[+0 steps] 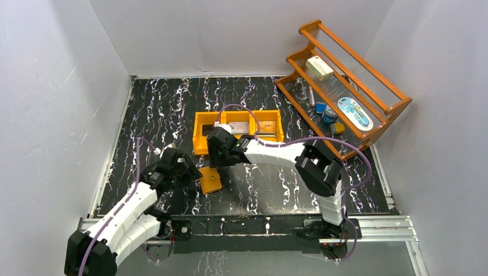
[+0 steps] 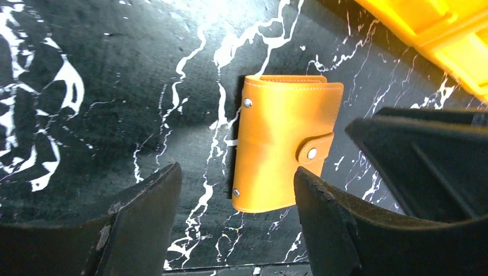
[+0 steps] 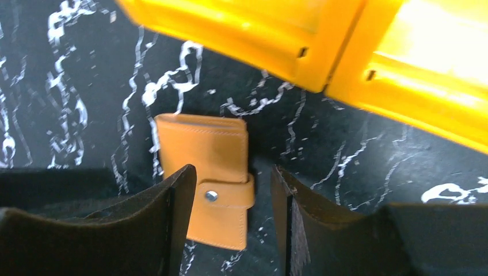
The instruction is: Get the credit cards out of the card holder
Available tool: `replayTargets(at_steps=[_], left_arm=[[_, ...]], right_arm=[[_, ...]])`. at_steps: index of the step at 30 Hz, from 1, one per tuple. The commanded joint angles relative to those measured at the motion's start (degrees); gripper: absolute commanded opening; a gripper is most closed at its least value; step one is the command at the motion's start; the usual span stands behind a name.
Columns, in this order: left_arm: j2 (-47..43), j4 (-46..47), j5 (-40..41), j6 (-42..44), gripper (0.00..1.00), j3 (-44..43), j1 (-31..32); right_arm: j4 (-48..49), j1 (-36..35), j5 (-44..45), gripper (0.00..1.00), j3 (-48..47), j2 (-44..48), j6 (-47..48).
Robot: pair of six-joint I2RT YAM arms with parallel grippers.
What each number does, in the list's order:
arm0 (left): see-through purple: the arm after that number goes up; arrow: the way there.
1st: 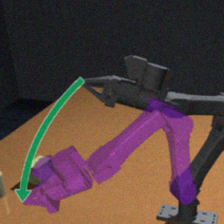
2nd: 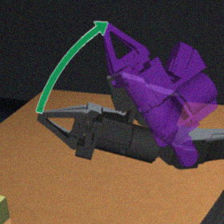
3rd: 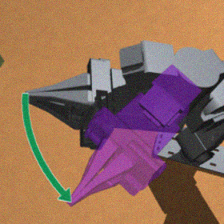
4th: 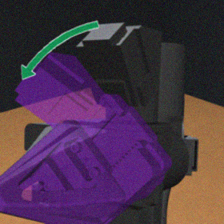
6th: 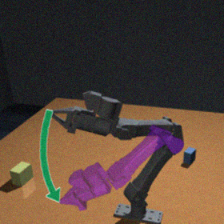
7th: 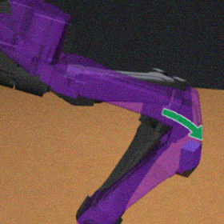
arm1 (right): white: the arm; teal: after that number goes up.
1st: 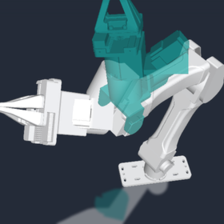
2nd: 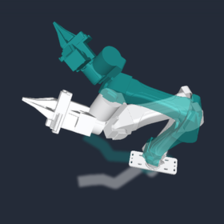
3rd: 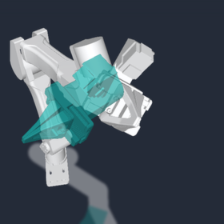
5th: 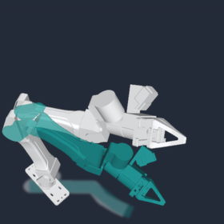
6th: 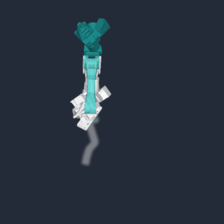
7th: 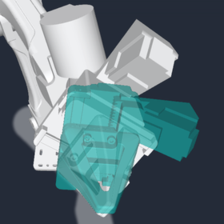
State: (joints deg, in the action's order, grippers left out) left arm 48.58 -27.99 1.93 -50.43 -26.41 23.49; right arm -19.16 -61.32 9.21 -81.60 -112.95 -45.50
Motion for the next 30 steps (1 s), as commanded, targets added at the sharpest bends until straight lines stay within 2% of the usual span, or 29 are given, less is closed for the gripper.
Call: replayTargets(at_steps=[1, 8, 13, 19, 25, 29, 30], left_arm=[[-3.4, -5.9, 7.4, -4.7, 0.7, -3.1, 0.2], [-5.5, -11.5, 13.0, -8.0, 0.69, -4.3, 0.2], [-6.7, -13.2, 14.4, -8.9, 0.69, -4.7, 0.2], [-8.5, -13.4, 15.0, -9.8, 0.69, -4.4, 0.2], [-8.6, -12.7, 14.3, -9.2, 0.69, -4.2, 0.2], [-8.1, -11.3, 12.9, -7.6, 0.69, -3.9, 0.2], [-8.0, -10.9, 12.3, -7.1, 0.69, -3.8, 0.2]], right_arm=[[1.3, -2.1, -1.5, 0.58, -0.6, 2.5, 2.3], [-2.2, -5.3, 0.8, 0.55, -4.4, -0.4, 3.8], [-6.9, -7.8, 7.1, 0.55, -6.6, -2.7, 4.6], [-9.5, -8.1, 10.5, 0.52, -6.4, -4.5, 5.2], [-12.9, -8.5, 13.5, 0.46, -7.3, -6.4, 5.5], [-11.8, -8.5, 13.7, 0.38, -6.5, -5.7, 5.2], [-11.2, -8.5, 13.6, 0.33, -6.4, -5.6, 5.2]])
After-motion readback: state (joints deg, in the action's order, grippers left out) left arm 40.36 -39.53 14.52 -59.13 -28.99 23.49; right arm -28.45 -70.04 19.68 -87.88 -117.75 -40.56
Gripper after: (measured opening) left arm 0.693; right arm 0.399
